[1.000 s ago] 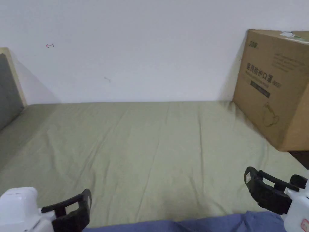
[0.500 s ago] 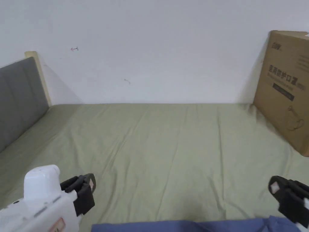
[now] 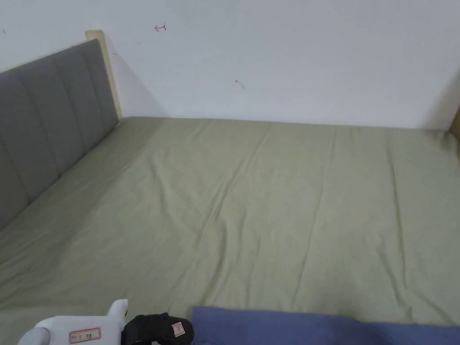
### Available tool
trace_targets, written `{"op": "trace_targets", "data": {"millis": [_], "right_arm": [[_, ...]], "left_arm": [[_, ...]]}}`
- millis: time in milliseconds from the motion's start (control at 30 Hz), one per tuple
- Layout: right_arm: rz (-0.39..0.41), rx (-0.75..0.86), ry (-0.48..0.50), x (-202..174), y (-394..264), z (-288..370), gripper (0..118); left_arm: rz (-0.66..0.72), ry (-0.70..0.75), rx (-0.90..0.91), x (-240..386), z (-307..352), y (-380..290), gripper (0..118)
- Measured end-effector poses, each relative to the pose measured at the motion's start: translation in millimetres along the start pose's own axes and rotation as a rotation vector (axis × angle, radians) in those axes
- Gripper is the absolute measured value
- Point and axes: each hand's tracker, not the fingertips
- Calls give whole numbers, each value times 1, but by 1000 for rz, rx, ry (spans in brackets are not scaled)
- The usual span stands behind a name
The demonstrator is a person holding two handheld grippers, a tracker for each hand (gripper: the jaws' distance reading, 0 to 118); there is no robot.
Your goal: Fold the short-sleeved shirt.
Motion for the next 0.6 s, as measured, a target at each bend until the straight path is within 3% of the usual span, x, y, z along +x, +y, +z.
{"op": "trace_targets", "data": {"millis": [67,167,200,367,400,433,467,533,567,600], "right_arm": [[23,-29,-3,-9,-3,-8,0],[54,-88,-5,-21,-5,-16,0],[51,-95,7,-23,-5,-18,0],[46,-101,15,-31,-2,-26,0],[45,-104,14,-32,-1,-27,0],[44,-106,12,-32,-1,-27,0],[43,-107,10,-32,-1,-26,0],[42,-109,6,-31,-3,-25,0],[42,-113,3,-30,-4,-25,0],[40,-121,-1,-28,-5,-25,0]], "left_arm": [[97,-85,1,-8,-13,-4,118],[236,-324,45,-25,-29,2,118],[238,-335,12,-19,-38,1,118],[7,-210,-89,15,-81,-10,116],[7,-182,-66,16,-85,-12,107],[15,-159,-46,16,-86,-13,66],[22,-103,-27,12,-84,-9,8],[50,234,-38,-10,-89,-12,3],[168,-92,14,-4,-87,-13,3],[115,-4,-5,1,-87,-9,3]]}}
